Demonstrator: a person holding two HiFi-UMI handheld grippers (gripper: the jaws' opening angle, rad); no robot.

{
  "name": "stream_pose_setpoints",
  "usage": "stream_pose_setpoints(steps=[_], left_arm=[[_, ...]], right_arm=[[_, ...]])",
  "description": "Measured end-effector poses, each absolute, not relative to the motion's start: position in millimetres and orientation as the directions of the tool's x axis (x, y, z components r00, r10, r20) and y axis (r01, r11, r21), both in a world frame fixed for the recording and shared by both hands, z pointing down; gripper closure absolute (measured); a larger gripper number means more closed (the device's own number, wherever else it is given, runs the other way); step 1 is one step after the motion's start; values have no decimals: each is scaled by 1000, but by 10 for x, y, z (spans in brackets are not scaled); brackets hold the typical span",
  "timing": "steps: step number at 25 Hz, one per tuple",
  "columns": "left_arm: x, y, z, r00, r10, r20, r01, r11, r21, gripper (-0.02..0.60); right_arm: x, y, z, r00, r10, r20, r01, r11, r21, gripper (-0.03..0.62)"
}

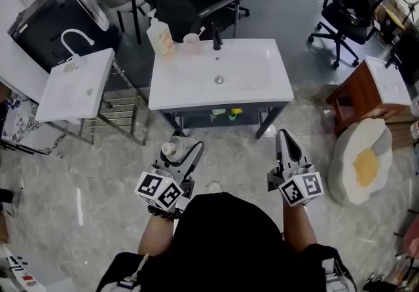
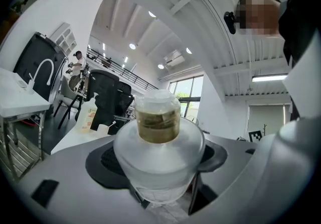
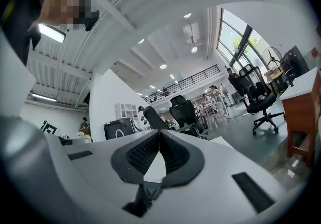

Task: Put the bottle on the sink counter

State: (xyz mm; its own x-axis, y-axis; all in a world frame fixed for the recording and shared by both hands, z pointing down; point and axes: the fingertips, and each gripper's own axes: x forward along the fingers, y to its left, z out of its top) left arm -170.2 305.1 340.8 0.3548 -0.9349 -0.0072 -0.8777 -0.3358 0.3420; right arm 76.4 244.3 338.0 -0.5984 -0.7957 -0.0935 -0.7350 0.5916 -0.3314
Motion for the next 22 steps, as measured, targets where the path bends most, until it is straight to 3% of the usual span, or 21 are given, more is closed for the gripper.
stream_pose_setpoints(steps=[11,22], left_arm=[[-2170,2318,3371,393,-920,-16,-861,-374,344,224],[-2158,1703,3561,373,-928,11,-862,-343,373,224]], right_arm=[[231,1737,3404,-602,-796,-64,-743,587,-322,562],[372,1113,3591,-579,-814,-31,-760,554,-340,563]])
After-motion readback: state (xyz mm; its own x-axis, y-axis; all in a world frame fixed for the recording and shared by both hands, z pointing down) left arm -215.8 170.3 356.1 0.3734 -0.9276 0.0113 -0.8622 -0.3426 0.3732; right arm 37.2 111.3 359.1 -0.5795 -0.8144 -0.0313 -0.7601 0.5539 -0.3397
